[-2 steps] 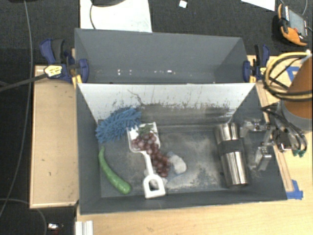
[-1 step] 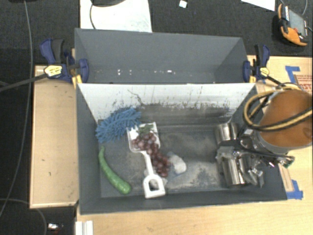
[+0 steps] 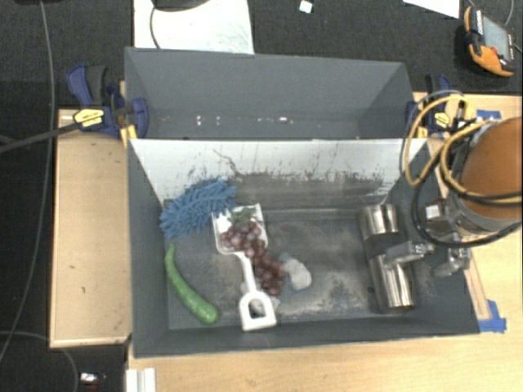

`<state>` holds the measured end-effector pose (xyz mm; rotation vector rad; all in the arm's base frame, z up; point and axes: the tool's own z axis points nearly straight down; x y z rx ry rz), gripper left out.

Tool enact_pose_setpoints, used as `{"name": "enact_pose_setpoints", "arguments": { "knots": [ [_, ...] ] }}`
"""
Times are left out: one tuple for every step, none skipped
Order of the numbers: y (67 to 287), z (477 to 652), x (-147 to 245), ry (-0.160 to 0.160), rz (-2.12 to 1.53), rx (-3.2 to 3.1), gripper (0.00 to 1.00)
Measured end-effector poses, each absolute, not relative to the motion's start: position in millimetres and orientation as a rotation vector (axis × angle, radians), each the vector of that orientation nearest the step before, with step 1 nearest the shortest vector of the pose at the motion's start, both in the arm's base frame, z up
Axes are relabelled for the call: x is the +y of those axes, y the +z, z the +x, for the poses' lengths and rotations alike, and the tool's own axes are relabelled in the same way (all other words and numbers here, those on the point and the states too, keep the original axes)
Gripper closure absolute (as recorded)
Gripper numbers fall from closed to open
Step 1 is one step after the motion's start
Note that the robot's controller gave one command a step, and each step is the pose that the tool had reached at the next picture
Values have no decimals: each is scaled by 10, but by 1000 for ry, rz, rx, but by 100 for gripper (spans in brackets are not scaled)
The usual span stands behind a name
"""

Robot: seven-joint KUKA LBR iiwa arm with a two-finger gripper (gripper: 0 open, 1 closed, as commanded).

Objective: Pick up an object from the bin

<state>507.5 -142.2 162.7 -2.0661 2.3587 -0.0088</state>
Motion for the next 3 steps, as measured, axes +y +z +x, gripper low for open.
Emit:
{"name": "enact_pose_setpoints", "arguments": {
  "knots": [
    [1001,4770,-1356,6,-1842,2546,0],
    [724,4879,-1371,14,-1710,2616,0],
    [708,4807,-1106,2,-1920,2479,100]
  ]
}}
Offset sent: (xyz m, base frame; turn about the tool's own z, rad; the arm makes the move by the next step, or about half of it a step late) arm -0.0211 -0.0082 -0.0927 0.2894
